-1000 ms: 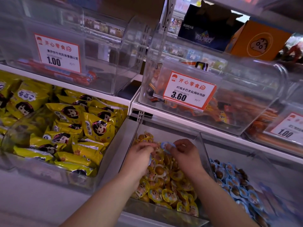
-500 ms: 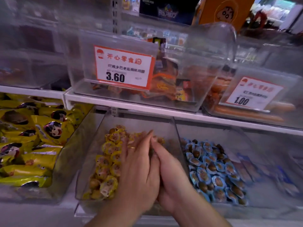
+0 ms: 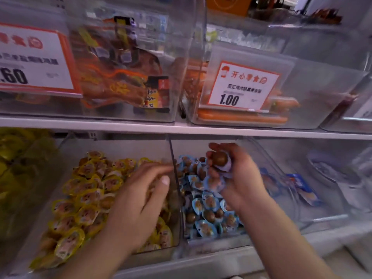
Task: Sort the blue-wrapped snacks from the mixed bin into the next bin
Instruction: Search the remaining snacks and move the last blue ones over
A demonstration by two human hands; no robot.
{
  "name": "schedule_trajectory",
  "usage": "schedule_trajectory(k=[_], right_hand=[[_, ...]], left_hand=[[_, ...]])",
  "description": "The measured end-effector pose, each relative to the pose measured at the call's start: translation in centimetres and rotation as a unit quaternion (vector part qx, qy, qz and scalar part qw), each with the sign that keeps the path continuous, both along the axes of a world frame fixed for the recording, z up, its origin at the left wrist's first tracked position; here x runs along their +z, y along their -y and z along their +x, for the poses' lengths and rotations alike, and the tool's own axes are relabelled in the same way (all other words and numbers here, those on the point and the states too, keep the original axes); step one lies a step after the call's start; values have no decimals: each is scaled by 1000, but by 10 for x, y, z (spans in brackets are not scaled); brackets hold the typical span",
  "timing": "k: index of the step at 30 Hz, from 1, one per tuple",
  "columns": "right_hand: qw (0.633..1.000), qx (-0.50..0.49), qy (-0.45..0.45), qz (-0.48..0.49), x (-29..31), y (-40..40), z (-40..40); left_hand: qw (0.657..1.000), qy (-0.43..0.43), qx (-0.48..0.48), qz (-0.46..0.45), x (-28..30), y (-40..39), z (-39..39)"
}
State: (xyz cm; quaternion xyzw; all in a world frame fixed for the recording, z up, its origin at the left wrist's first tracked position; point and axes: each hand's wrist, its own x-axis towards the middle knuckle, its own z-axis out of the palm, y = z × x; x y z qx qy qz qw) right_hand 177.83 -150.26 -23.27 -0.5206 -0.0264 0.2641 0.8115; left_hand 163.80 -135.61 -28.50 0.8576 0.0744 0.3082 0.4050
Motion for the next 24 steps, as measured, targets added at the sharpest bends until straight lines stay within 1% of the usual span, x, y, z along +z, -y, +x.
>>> schedule_trajectory(k=[1, 2, 4, 5, 6, 8, 10, 11, 13, 14, 15, 16, 17, 18, 19, 21, 22, 23, 24], right_hand=[[999, -20, 7, -28, -5, 9, 16], [996, -44, 28, -75, -11, 20, 31], [971, -91, 98, -201, -24, 39, 52], [957, -113, 127, -237, -29, 46, 59], [949, -135, 145, -246, -34, 52, 63], [939, -173, 196, -225, -35, 52, 57], [915, -193, 286, -206, -27, 39, 37], [902, -187, 333, -199, -20, 29, 21], [878, -139, 412, -201, -8, 5, -16], [879, -93, 423, -199, -7, -10, -36], [899, -25, 396, -183, -7, -27, -57], [921, 64, 345, -171, -10, -45, -76], [928, 157, 288, -174, -13, -67, -92], [918, 231, 252, -202, -19, -88, -102], [899, 273, 246, -237, -26, -109, -106], [847, 264, 314, -338, -40, -148, -94], [812, 236, 349, -404, -47, -162, -80], [769, 216, 369, -474, -54, -172, -63], [724, 217, 374, -538, -62, -178, -46]], left_hand=[[999, -38, 17, 19, -4, -8, 0], [996, -75, 28, 35, -8, -16, -1], [989, -123, 35, 67, -13, -30, -5], [986, -136, 38, 87, -14, -37, -7], [982, -145, 43, 109, -14, -42, -10], [973, -165, 60, 150, -9, -51, -18], [961, -187, 84, 183, -2, -55, -29], [954, -201, 100, 199, 1, -56, -36], [930, -242, 131, 242, 5, -60, -53], [917, -268, 141, 260, 5, -62, -63], [904, -295, 142, 274, 3, -63, -73], [893, -323, 137, 282, 1, -61, -81], [886, -345, 125, 283, -4, -59, -89], [884, -360, 112, 277, -10, -57, -96], [887, -366, 100, 265, -15, -55, -102], [899, -358, 83, 237, -21, -54, -111], [908, -345, 80, 223, -25, -55, -114], [915, -334, 83, 210, -27, -56, -115], [919, -327, 89, 201, -29, -57, -116]])
